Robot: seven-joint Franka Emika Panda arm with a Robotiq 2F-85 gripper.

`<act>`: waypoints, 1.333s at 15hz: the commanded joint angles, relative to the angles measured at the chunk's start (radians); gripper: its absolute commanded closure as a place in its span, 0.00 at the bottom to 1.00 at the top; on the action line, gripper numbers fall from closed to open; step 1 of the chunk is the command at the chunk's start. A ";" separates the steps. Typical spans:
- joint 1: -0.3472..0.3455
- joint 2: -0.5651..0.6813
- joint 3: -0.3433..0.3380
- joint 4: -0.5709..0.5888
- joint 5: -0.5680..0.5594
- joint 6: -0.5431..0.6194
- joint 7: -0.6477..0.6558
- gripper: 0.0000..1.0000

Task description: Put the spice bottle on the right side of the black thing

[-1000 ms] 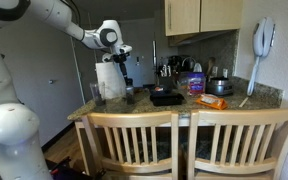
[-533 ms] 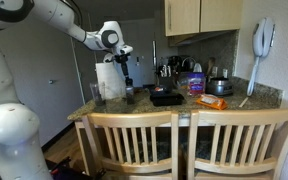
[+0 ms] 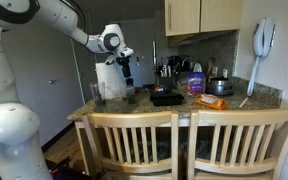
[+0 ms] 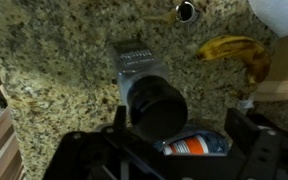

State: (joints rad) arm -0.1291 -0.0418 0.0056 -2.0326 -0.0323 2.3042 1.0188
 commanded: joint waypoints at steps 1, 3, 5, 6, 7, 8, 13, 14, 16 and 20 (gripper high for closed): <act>0.022 0.002 -0.023 0.008 -0.002 -0.043 0.000 0.00; 0.021 0.005 -0.028 0.019 -0.002 -0.083 0.000 0.00; 0.021 0.007 -0.029 0.021 -0.002 -0.086 0.000 0.00; 0.022 0.008 -0.030 0.021 -0.002 -0.086 0.000 0.00; 0.022 0.008 -0.030 0.021 -0.002 -0.087 0.000 0.00; 0.021 0.028 -0.030 0.030 -0.011 -0.075 0.013 0.00; 0.029 0.049 -0.035 0.024 -0.001 -0.065 0.015 0.00; 0.030 0.060 -0.036 0.027 0.000 -0.062 0.016 0.00; 0.031 0.069 -0.037 0.033 0.000 -0.061 0.016 0.00; 0.036 0.107 -0.040 0.052 -0.025 -0.115 0.034 0.27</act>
State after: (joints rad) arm -0.1167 0.0352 -0.0098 -1.9988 -0.0350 2.2251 1.0397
